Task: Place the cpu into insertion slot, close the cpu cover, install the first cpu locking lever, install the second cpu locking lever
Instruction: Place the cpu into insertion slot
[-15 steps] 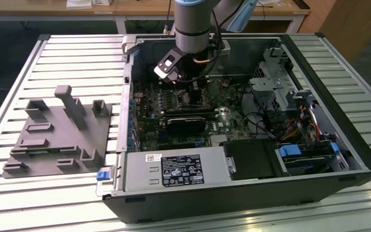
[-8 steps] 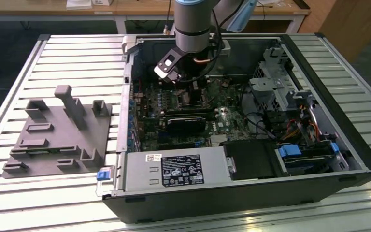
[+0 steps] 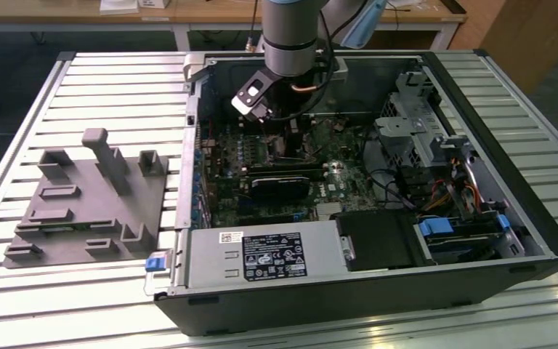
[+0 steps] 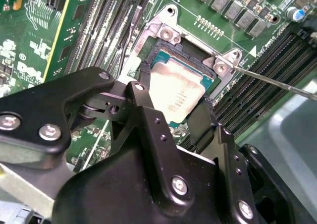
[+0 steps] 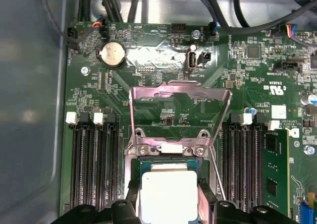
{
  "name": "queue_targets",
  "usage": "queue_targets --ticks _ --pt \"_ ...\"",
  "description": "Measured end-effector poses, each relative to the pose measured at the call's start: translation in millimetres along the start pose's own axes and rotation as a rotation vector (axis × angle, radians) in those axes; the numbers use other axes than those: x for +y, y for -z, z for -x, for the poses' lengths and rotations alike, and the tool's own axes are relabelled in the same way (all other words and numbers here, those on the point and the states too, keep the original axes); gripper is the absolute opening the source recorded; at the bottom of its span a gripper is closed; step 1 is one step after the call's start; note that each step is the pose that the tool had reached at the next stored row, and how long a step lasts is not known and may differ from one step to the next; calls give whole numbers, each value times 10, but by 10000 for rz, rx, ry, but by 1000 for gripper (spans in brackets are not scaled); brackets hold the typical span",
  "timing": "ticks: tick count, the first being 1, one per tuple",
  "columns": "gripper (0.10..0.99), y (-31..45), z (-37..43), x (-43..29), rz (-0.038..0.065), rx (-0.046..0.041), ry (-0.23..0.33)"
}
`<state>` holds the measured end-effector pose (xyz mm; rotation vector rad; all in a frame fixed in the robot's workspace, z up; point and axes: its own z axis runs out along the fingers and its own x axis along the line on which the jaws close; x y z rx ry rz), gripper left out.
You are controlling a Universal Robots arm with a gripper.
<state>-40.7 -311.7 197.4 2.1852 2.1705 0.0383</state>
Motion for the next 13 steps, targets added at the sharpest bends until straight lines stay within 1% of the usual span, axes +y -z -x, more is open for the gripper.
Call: queue_targets --ticks 2,4,13 --pt "541 0 1 0 -7 -16 -182" --pt "541 -5 7 -1 -7 -18 -247" --pt "541 -26 31 -9 -6 -16 -213"
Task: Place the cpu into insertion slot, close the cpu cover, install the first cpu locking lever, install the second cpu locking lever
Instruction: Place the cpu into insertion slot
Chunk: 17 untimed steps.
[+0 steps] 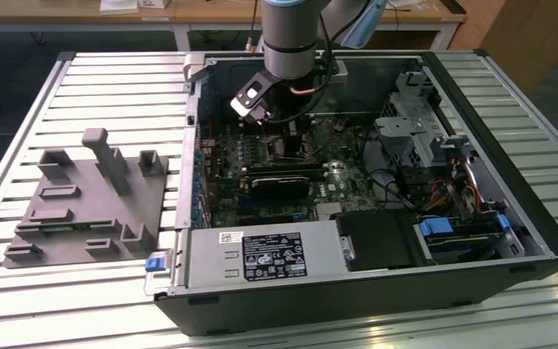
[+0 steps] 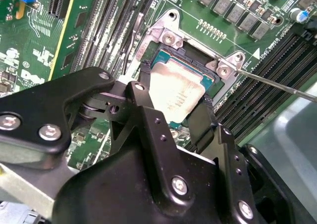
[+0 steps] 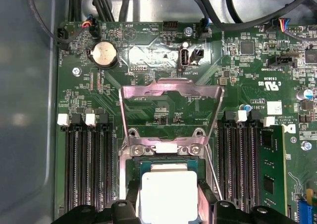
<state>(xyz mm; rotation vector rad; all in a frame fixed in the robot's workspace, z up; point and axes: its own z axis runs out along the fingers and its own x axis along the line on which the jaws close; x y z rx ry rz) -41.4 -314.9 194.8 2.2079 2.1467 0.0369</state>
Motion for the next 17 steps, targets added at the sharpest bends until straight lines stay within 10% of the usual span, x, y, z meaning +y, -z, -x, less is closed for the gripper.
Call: queue_targets --ticks 17 --pt "541 -41 0 -2 -1 -9 2"
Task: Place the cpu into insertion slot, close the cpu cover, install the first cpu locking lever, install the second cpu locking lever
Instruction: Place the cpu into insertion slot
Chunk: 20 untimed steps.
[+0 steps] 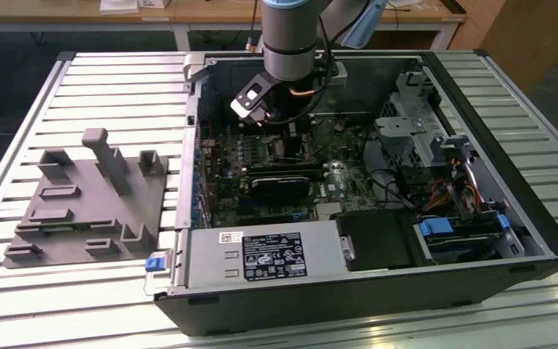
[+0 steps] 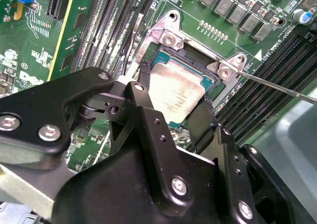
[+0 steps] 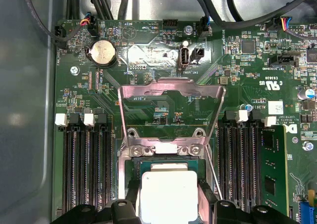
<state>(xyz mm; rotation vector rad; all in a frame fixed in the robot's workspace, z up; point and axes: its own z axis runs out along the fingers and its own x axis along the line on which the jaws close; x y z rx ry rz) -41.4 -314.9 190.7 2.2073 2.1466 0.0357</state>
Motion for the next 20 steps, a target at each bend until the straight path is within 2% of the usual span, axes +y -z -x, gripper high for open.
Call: queue_targets --ticks 8,9,20 --pt "549 -4 -2 1 7 8 -1" --pt "608 -3 -2 1 5 5 -1" --pt "608 2 -26 0 0 -4 0"
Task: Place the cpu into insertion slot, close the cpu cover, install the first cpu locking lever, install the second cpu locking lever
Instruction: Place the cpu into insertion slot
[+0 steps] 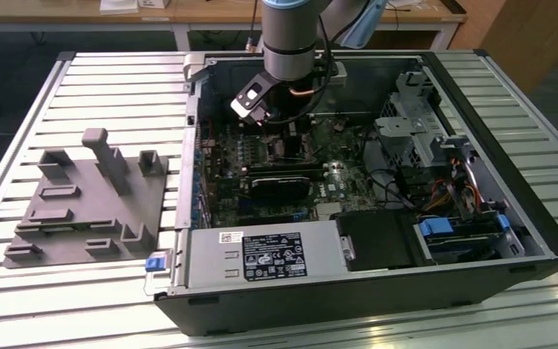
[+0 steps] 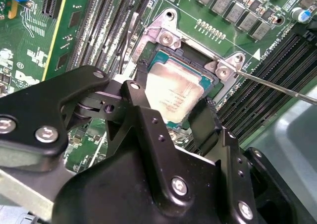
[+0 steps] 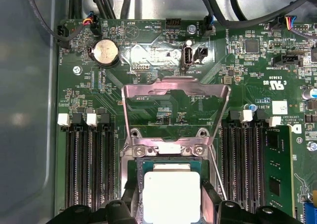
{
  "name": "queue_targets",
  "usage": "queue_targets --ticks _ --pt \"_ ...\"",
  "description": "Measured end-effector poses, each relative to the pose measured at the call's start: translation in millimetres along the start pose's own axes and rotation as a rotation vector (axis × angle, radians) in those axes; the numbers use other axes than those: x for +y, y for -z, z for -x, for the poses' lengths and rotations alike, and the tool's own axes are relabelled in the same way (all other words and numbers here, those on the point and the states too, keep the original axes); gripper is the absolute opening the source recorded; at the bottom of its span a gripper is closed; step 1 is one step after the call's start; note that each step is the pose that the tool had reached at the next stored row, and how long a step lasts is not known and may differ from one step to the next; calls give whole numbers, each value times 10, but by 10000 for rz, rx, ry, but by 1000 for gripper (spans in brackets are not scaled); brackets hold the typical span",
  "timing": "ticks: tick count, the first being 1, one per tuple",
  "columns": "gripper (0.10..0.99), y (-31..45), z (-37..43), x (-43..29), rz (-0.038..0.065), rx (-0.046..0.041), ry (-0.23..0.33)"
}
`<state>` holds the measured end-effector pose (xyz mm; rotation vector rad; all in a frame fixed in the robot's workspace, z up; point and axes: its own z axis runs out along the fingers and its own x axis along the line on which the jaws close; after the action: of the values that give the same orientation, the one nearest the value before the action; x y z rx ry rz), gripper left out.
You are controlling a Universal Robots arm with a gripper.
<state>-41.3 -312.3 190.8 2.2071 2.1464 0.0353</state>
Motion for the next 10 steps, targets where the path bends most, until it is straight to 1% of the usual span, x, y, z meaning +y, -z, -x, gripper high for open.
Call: queue_targets --ticks 8,10 --pt "608 0 -5 1 0 0 0" --pt "608 16 -4 1 -1 -2 -1"
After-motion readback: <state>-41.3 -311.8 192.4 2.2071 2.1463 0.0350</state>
